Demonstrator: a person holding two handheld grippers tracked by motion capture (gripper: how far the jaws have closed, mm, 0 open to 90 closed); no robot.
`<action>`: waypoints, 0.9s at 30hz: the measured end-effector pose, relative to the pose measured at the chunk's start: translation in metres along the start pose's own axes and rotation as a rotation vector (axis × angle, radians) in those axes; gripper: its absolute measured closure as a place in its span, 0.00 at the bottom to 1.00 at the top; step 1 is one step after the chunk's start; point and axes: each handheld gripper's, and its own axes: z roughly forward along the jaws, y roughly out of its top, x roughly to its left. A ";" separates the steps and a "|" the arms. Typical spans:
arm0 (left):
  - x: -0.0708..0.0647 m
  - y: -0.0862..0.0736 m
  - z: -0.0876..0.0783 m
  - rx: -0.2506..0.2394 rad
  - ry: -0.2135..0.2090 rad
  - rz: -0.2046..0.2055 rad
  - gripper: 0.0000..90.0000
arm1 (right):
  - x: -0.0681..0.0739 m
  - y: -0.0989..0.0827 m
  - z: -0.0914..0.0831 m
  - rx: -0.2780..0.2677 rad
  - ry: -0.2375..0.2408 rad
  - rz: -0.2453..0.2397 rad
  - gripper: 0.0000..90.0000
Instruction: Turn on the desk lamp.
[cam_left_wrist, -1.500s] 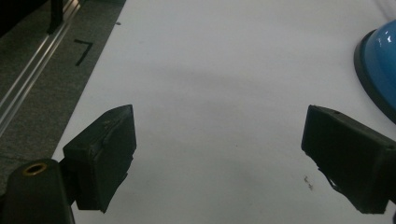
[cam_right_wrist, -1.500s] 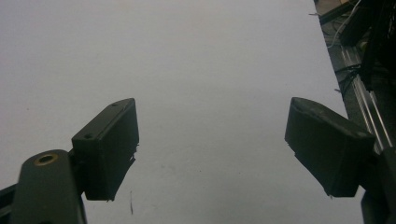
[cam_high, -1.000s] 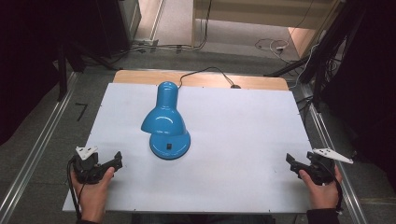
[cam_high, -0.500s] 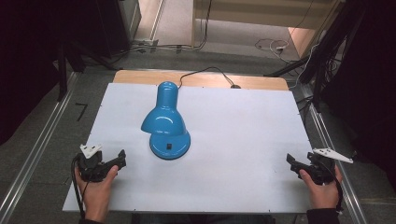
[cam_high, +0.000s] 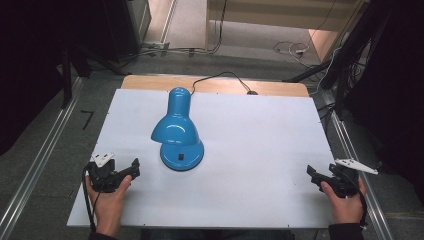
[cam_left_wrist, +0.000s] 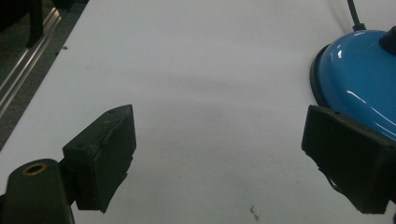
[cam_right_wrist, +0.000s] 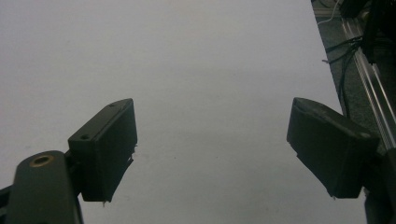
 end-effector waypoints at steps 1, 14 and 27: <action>-0.001 0.000 0.000 -0.002 0.000 -0.002 0.12 | 0.000 0.000 0.000 0.000 -0.001 0.000 0.16; -0.011 0.001 0.004 -0.002 -0.014 0.009 0.13 | 0.000 0.000 0.000 -0.001 0.003 -0.003 0.16; -0.017 0.003 0.006 -0.002 -0.026 0.014 0.13 | 0.000 0.000 0.000 0.000 0.008 0.002 0.16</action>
